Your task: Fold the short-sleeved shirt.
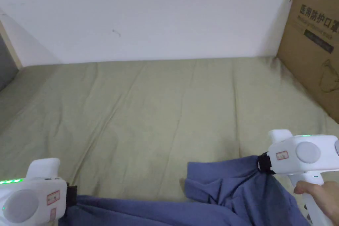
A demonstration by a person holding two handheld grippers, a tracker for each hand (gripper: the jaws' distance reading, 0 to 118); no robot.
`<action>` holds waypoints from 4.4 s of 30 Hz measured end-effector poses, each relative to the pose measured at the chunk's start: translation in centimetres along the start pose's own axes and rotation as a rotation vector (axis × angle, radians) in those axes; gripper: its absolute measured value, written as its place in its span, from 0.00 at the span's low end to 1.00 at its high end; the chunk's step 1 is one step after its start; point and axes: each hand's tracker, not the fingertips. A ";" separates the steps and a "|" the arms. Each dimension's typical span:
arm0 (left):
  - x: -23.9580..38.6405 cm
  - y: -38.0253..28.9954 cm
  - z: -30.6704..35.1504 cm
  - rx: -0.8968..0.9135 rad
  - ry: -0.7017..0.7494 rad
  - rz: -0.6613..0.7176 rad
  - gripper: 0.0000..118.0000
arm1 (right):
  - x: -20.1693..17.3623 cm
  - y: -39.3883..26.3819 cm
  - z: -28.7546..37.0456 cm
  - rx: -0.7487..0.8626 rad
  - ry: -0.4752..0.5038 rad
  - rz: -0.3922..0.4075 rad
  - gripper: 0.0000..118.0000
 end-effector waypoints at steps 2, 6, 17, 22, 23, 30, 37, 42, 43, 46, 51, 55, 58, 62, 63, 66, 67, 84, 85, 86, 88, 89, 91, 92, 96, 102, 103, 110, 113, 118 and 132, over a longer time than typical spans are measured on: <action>-0.3 1.0 1.6 0.047 0.002 0.014 0.01 | 0.2 1.1 2.8 0.068 0.003 -0.034 0.04; -0.1 4.2 6.2 0.171 0.063 -0.040 0.01 | 1.2 4.1 9.2 0.194 0.012 -0.060 0.04; 1.1 14.1 17.6 0.444 0.125 -0.082 0.01 | 3.5 11.3 24.0 0.521 0.040 -0.144 0.04; 1.6 19.0 20.6 0.521 0.124 -0.076 0.01 | 3.6 15.6 27.9 0.607 0.046 -0.169 0.04; 1.7 20.2 21.0 0.530 0.135 -0.088 0.01 | 3.4 16.6 28.6 0.630 0.054 -0.176 0.04; 2.5 29.6 23.0 0.634 0.210 -0.130 0.01 | 1.8 24.6 31.8 0.737 0.033 -0.150 0.04; 2.4 36.8 25.2 0.755 0.213 -0.087 0.01 | -0.2 30.8 35.2 0.835 0.021 -0.138 0.04; 1.7 37.7 24.0 0.815 0.226 -0.048 0.01 | -1.7 31.4 35.0 0.869 -0.004 -0.076 0.04; 1.5 37.5 23.1 0.813 0.218 -0.044 0.01 | -1.6 31.3 34.2 0.868 -0.002 -0.080 0.04; 1.4 36.2 18.9 0.736 0.218 -0.056 0.01 | -1.1 30.8 30.2 0.810 -0.002 -0.098 0.04; 0.9 31.9 7.7 0.588 0.227 -0.039 0.01 | 0.3 28.1 19.2 0.605 -0.028 -0.114 0.04; 0.6 28.3 -2.2 0.397 0.215 -0.023 0.01 | 2.0 24.3 8.6 0.408 -0.060 -0.141 0.04; 1.6 23.9 -7.9 0.290 0.256 -0.079 0.01 | 3.0 20.6 1.5 0.261 -0.076 -0.179 0.04; 1.2 19.5 -14.4 0.153 0.265 -0.066 0.01 | 4.0 15.2 -5.1 0.123 -0.049 -0.220 0.04; 0.9 18.4 -15.6 0.113 0.262 -0.050 0.01 | 3.7 13.8 -5.9 0.090 -0.067 -0.209 0.04; -0.5 15.7 -17.7 0.060 0.237 -0.005 0.01 | 4.6 10.8 -7.4 0.047 -0.056 -0.259 0.04; -0.9 15.1 -17.9 0.045 0.232 -0.006 0.01 | 5.4 10.2 -7.5 0.045 -0.058 -0.271 0.04; -4.2 -9.1 0.9 0.105 0.208 -0.056 0.01 | 0.5 -15.4 9.7 0.114 -0.001 -0.273 0.04; -4.1 -11.3 2.0 0.102 0.212 -0.065 0.01 | 0.3 -17.7 10.7 0.110 0.003 -0.283 0.04; -4.2 -13.4 2.6 0.091 0.210 -0.097 0.01 | 0.1 -20.0 11.5 0.107 -0.001 -0.296 0.04; -4.6 -16.8 3.2 0.005 0.202 -0.143 0.01 | 0.1 -23.4 12.5 0.089 -0.006 -0.313 0.04; -4.9 -18.3 3.7 0.000 0.194 -0.135 0.01 | -0.2 -24.9 13.1 0.066 -0.026 -0.311 0.04; -5.3 -20.6 4.9 -0.002 0.185 -0.114 0.01 | -0.5 -27.1 14.4 0.057 -0.024 -0.303 0.04; -5.5 -21.5 5.6 -0.001 0.189 -0.108 0.01 | -0.6 -28.1 15.0 0.058 -0.025 -0.301 0.04; -5.7 -22.0 7.5 0.026 0.159 -0.081 0.12 | -0.5 -29.7 15.4 0.064 -0.032 -0.319 0.04; -6.0 -21.7 9.0 0.036 0.120 -0.018 0.89 | -0.6 -28.2 15.6 0.100 -0.111 -0.356 0.44; -6.0 -21.7 9.6 0.051 0.105 -0.002 0.89 | -0.6 -28.1 16.0 0.115 -0.115 -0.361 0.44; -6.8 -23.9 12.6 0.093 0.076 0.071 0.00 | -3.5 -29.1 19.7 0.205 -0.114 -0.196 0.00; -7.5 -24.8 13.1 0.086 0.019 0.141 0.00 | -4.1 -30.4 20.2 0.182 -0.070 -0.218 0.00; -8.2 -24.2 11.4 0.078 0.059 0.118 0.75 | -3.1 -30.9 19.4 0.159 -0.092 -0.239 0.00; -6.4 -22.8 6.5 -0.081 -0.015 0.098 0.00 | -1.7 -31.9 17.0 0.073 -0.091 -0.290 0.00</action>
